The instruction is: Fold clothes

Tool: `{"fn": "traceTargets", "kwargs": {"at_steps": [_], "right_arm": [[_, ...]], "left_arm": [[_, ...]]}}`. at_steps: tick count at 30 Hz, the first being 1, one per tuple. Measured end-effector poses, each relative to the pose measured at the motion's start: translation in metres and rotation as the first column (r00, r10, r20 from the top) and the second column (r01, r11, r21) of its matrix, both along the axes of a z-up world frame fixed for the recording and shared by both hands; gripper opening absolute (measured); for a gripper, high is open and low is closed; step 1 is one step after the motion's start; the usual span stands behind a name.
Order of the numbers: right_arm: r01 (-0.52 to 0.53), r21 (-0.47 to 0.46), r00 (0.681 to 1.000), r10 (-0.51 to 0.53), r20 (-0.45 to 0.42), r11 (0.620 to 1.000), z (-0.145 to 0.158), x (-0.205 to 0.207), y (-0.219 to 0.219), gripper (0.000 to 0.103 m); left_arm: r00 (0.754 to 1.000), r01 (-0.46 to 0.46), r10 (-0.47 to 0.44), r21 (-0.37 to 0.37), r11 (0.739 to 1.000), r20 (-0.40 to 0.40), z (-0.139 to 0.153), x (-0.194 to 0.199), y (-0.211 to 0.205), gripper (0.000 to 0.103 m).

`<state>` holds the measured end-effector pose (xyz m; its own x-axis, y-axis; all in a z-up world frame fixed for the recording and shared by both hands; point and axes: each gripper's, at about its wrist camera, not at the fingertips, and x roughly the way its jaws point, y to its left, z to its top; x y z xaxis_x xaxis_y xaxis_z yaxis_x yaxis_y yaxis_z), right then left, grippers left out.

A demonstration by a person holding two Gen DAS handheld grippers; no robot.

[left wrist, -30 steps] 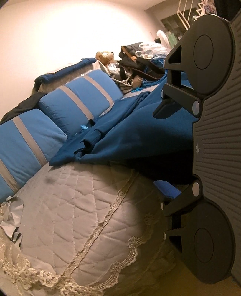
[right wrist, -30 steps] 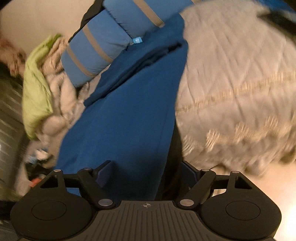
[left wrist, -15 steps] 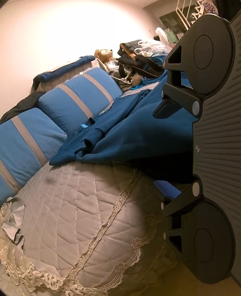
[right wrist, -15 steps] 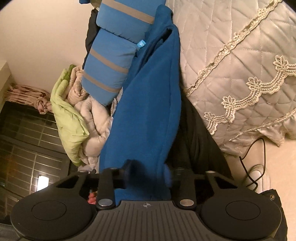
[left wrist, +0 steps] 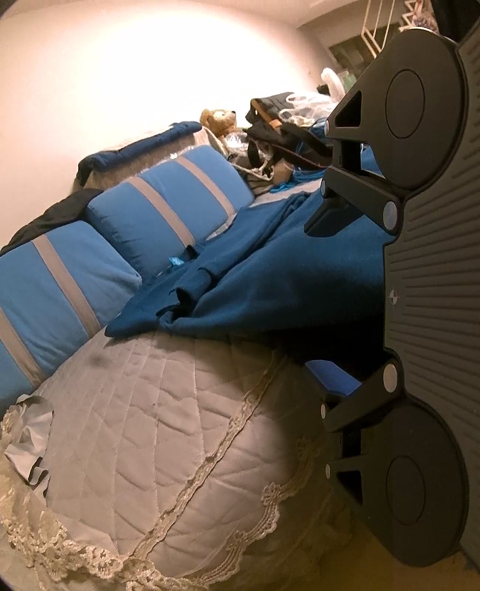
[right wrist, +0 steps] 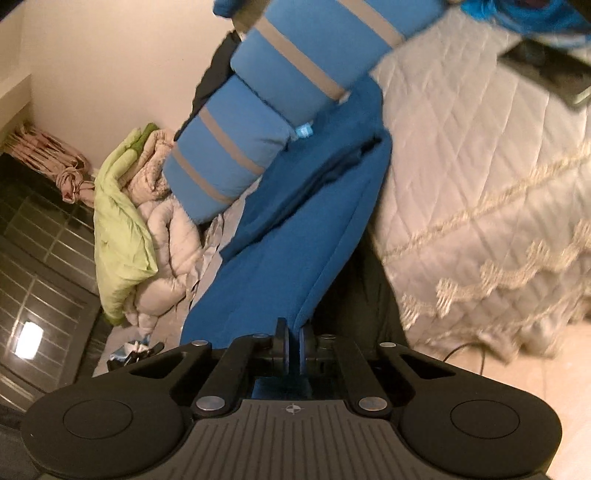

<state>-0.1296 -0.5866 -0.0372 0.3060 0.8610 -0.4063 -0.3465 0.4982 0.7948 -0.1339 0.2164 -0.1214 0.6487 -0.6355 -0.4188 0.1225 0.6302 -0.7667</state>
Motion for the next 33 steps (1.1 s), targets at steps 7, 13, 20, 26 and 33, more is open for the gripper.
{"fn": "traceTargets", "kwargs": {"at_steps": [7, 13, 20, 26, 33], "right_arm": [[0.065, -0.033, 0.996, -0.063, 0.06, 0.997, 0.017, 0.017, -0.013, 0.006], [0.066, -0.068, 0.997, -0.064, 0.038, 0.995, 0.009, 0.023, -0.008, 0.007], [0.077, -0.084, 0.997, -0.077, 0.007, 0.993, 0.0, 0.02, -0.007, 0.007], [0.08, -0.091, 0.997, -0.081, -0.003, 0.993, -0.001, 0.017, -0.005, 0.007], [0.085, -0.092, 0.996, -0.085, 0.003, 0.992, 0.002, 0.015, -0.004, 0.007]], "left_arm": [[1.0, 0.016, -0.017, -0.05, 0.999, -0.009, -0.004, -0.002, -0.003, 0.073], [0.997, 0.031, -0.04, -0.141, 0.99, -0.058, -0.021, -0.005, -0.005, 0.073], [0.993, 0.044, -0.068, -0.22, 0.975, -0.101, -0.03, -0.007, -0.016, 0.05], [0.992, 0.042, -0.066, -0.225, 0.974, -0.103, -0.024, -0.012, -0.025, 0.032], [0.99, 0.081, -0.09, -0.085, 0.993, -0.11, -0.007, -0.014, -0.038, 0.008]]}}
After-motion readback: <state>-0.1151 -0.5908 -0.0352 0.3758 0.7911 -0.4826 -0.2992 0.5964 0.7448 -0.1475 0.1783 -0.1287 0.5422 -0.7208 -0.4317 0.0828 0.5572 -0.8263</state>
